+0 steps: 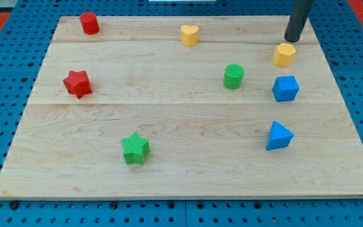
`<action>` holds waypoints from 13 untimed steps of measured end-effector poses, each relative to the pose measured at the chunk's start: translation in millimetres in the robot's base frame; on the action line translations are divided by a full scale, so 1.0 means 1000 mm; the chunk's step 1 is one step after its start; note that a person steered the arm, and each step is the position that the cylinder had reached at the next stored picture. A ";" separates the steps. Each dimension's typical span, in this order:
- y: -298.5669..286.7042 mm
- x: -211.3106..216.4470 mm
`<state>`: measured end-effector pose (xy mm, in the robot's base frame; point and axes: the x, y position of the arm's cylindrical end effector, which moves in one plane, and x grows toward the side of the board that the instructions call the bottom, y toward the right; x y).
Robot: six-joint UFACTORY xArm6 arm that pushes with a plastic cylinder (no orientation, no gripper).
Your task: Push the blue cube into the blue triangle
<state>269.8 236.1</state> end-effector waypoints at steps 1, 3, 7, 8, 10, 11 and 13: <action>0.000 0.023; 0.001 0.102; -0.021 0.192; -0.003 0.152; -0.073 0.162; -0.047 0.201; -0.047 0.200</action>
<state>470.2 189.4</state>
